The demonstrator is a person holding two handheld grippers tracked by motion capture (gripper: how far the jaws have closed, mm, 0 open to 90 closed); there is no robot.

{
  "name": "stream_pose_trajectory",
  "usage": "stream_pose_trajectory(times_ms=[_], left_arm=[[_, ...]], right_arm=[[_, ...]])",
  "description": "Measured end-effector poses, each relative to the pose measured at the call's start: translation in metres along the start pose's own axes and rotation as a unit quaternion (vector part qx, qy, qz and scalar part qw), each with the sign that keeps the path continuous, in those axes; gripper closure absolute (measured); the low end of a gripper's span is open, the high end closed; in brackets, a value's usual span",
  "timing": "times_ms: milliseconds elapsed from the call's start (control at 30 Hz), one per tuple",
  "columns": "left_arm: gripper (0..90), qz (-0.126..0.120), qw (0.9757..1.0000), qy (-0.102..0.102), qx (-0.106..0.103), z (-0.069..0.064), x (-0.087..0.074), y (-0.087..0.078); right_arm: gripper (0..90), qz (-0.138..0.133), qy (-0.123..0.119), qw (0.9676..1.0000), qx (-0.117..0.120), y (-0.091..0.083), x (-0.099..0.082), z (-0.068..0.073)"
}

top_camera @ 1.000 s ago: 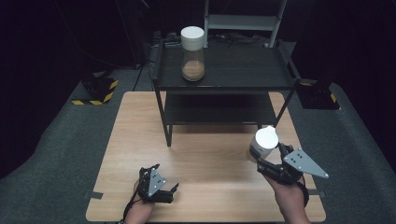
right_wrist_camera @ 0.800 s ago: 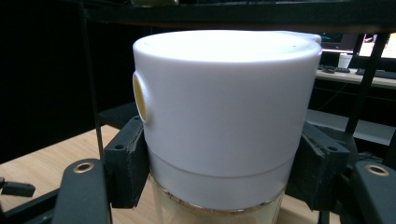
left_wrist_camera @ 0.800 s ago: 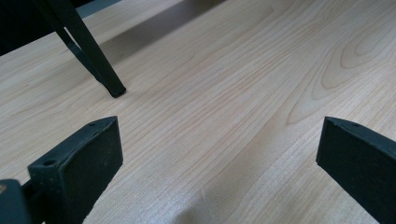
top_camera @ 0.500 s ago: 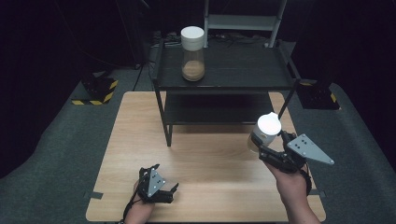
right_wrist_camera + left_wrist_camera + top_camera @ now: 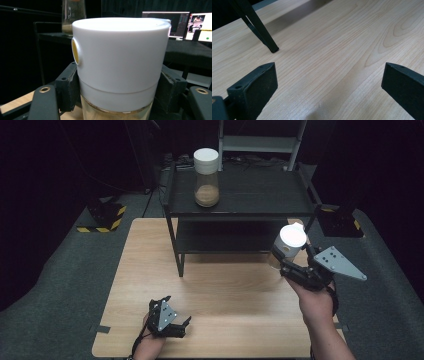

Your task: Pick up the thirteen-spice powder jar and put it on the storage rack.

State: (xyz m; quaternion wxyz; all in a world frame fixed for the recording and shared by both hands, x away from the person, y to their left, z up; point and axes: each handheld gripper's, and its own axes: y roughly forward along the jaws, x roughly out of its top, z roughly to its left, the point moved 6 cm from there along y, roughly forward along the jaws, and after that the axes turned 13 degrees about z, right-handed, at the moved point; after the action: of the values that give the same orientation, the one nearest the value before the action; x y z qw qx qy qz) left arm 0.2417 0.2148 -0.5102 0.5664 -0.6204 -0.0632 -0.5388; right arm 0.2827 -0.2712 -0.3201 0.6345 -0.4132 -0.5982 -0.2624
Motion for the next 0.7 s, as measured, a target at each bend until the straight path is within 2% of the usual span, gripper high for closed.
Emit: stream_pose_trajectory(times_ms=[467, 700], left_arm=[[0.7, -0.001, 1.0000, 0.002, -0.001, 0.000, 0.000, 0.000], [0.7, 0.000, 1.0000, 0.005, -0.002, 0.000, 0.000, 0.000]], right_arm=[[30.0, -0.015, -0.009, 0.9998, -0.005, 0.005, 0.028, -0.005], [30.0, -0.024, -0.009, 0.9996, -0.006, 0.007, 0.048, -0.006]])
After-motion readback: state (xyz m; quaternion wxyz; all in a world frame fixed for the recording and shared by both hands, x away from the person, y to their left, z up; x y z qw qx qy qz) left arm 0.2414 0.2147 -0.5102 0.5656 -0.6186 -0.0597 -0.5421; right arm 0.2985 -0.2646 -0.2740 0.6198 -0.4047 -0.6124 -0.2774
